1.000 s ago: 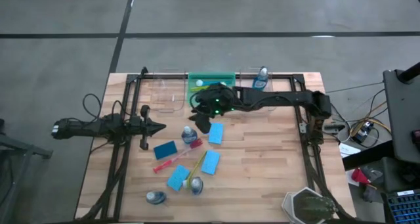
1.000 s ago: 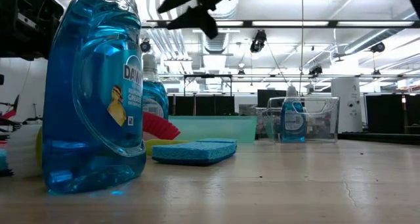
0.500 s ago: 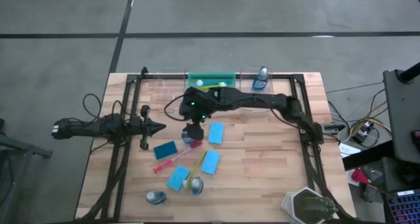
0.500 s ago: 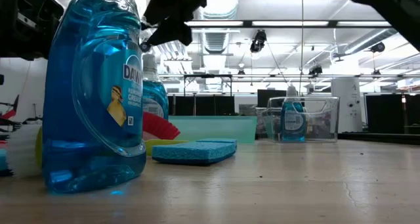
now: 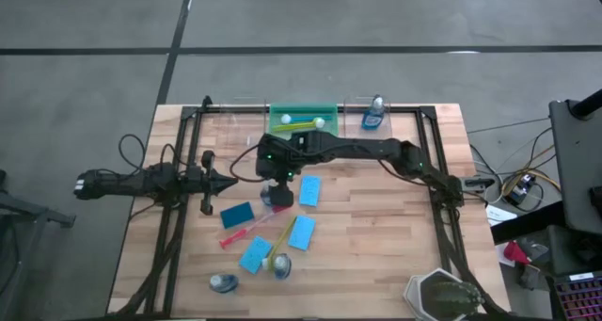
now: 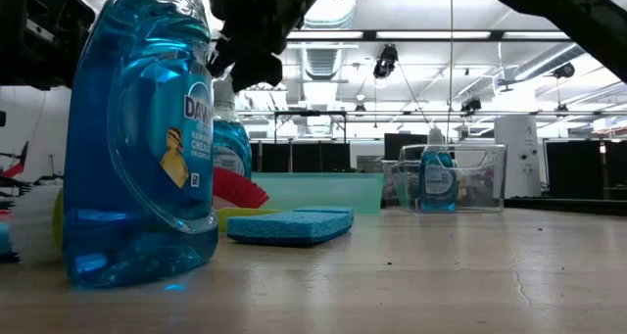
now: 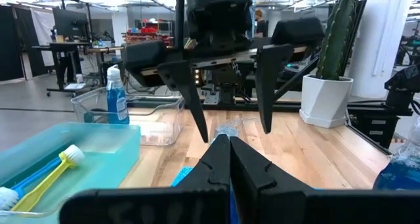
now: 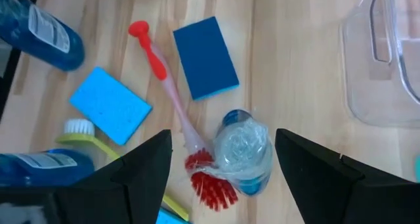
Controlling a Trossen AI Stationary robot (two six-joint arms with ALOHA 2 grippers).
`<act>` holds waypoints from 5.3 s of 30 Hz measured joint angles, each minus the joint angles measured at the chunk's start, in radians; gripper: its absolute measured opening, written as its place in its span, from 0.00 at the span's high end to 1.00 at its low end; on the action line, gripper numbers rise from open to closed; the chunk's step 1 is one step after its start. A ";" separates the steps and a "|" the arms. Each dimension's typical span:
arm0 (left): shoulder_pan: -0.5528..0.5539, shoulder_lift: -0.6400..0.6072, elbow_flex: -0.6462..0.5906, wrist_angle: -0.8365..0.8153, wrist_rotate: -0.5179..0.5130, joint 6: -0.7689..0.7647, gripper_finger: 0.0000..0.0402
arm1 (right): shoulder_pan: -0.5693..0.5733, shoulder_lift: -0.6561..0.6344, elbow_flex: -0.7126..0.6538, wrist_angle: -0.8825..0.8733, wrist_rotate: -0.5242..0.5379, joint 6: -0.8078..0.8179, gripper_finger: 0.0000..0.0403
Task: Pick & Place Kitchen Sink Supplies
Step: Put the blue dishwashing liquid bottle into the right transparent bin
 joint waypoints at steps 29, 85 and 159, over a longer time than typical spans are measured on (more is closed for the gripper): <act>0.000 0.000 0.000 0.000 0.000 0.000 0.99 | -0.001 0.002 -0.102 0.082 0.017 0.049 0.56; 0.000 0.001 0.000 0.000 0.000 0.000 0.99 | -0.217 -0.354 0.034 -0.585 0.642 0.579 0.64; 0.000 0.001 0.000 0.000 0.000 0.000 0.99 | -0.458 -0.616 -0.879 0.030 0.774 1.145 0.64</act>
